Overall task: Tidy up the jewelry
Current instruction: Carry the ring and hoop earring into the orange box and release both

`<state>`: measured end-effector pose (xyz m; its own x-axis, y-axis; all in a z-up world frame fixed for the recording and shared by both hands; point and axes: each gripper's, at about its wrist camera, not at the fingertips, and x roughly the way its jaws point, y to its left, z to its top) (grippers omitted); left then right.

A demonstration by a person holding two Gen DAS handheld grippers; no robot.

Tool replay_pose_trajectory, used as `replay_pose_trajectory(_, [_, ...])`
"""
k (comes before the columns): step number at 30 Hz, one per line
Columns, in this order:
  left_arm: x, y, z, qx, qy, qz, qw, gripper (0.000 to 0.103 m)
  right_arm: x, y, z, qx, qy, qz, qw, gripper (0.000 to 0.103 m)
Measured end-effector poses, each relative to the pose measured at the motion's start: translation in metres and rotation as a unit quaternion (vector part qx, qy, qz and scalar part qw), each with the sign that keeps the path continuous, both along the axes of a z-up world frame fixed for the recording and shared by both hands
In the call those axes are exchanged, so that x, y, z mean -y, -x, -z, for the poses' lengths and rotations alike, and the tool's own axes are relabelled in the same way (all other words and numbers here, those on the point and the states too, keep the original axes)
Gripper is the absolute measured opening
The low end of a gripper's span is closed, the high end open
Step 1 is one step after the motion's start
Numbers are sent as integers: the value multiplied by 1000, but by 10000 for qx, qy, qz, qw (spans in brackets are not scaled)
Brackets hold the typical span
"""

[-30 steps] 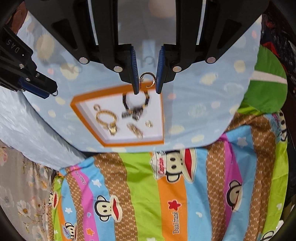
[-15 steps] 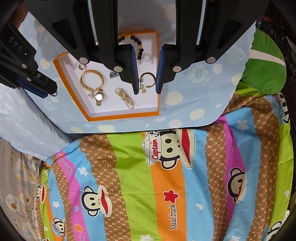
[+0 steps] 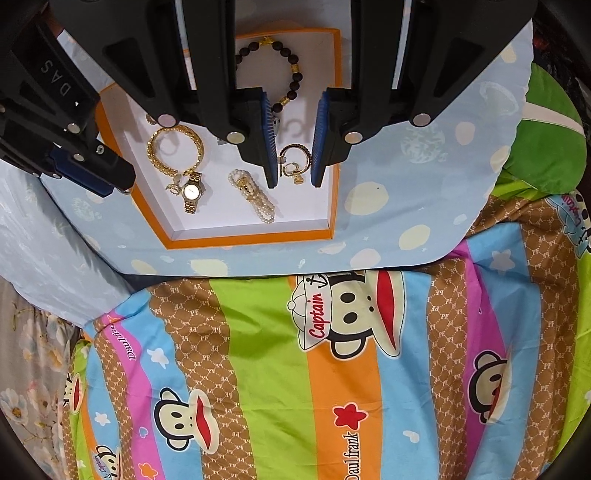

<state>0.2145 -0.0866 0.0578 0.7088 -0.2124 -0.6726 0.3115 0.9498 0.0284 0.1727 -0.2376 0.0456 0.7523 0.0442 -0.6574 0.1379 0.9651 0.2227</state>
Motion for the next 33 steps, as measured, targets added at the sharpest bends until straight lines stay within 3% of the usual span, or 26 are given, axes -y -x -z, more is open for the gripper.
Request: replay_pose_trajectory(33, [11, -22, 25, -251, -103, -65, 9996, 19, -6, -27, 18, -170, 231, 8, 9996, 22])
